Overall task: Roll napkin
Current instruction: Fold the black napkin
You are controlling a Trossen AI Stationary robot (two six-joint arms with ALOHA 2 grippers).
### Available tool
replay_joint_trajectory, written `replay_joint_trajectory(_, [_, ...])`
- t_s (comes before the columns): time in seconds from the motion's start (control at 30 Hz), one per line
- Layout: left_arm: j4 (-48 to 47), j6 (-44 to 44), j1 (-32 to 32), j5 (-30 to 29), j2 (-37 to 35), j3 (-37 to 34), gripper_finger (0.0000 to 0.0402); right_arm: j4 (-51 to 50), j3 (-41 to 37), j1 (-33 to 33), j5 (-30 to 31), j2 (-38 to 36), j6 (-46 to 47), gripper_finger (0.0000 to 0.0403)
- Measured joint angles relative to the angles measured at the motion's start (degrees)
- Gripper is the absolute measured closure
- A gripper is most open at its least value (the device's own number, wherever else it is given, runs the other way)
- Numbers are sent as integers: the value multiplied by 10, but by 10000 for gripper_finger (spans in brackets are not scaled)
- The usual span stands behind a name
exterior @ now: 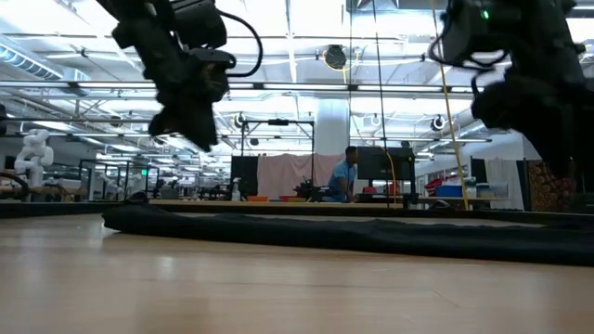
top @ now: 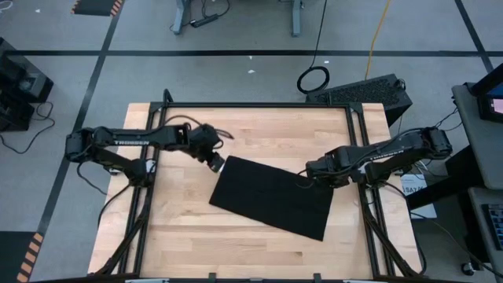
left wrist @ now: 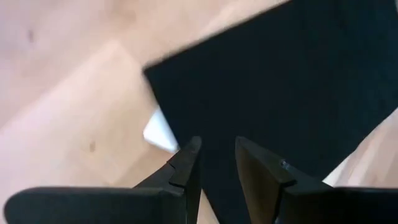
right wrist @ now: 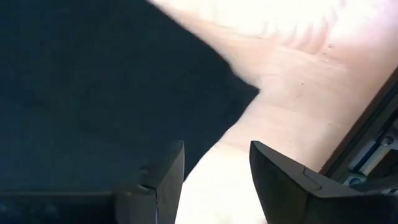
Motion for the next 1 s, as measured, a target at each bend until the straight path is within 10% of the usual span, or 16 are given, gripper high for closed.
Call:
replay_joint_trajectory(0.63, [80,170,-19,117,174,2,301,190,-153,-1,55,-1,62,256])
replay_joint_trajectory(1.0, [110,261,-60,35,259,6,301,203,-127,13,40,1,100,291])
